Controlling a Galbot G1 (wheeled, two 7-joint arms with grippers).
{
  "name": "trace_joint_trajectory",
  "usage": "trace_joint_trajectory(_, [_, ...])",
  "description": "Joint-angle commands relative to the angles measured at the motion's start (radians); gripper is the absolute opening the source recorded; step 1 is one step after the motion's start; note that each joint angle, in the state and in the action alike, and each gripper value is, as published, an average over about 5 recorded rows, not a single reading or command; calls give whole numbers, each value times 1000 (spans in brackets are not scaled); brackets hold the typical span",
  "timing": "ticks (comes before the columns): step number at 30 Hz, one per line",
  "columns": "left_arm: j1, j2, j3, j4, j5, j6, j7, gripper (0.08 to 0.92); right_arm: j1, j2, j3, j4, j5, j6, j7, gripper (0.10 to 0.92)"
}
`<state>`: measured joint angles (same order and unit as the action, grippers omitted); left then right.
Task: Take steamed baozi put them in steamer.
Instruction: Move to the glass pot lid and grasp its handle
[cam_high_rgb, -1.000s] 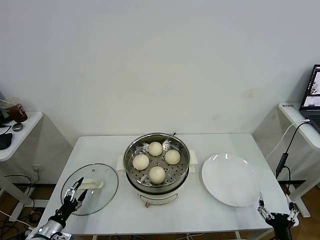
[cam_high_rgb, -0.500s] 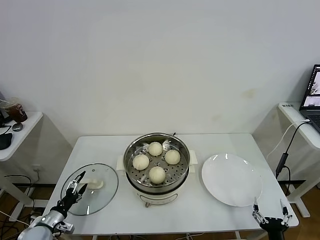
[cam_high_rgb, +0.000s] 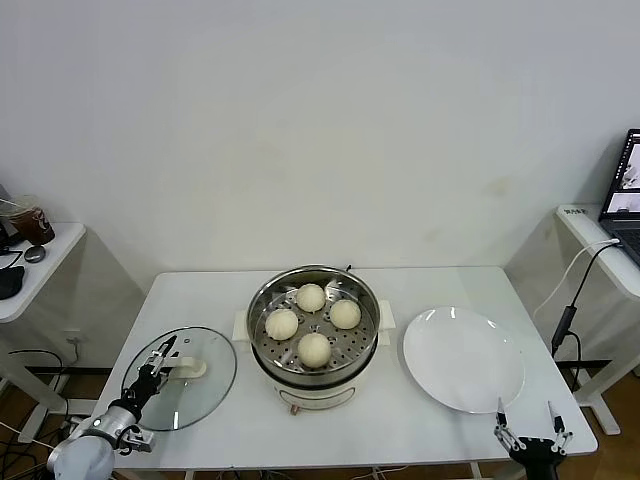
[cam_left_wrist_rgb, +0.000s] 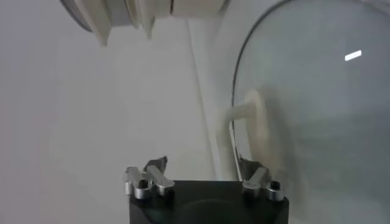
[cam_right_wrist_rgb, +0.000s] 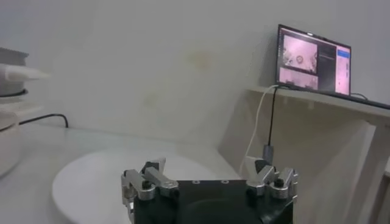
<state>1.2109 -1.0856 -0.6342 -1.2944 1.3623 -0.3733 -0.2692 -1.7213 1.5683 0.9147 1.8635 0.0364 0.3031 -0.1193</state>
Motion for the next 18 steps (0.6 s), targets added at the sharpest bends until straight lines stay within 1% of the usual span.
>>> trace_joint_trajectory(1, [-37, -2, 4, 68, -7, -3, -12, 576, -3, 2, -8, 2, -7, -1, -1, 823])
trace_joint_trajectory(7, [-12, 3, 5, 45, -85, 13, -40, 377, -3, -2, -19, 5, 5, -6, -14, 823])
trace_joint_trajectory(12, [48, 8, 15, -43, -155, 79, -101, 230, 4, -6, -26, 1, 9, -12, -19, 823])
trace_joint_trajectory(15, [113, 19, 6, -132, -192, 134, -134, 179, 7, -11, -30, 1, 8, -14, -22, 823])
trace_joint_trajectory(18, [203, 43, -24, -248, -236, 192, -140, 172, 9, -18, -34, 2, 4, -15, -25, 823])
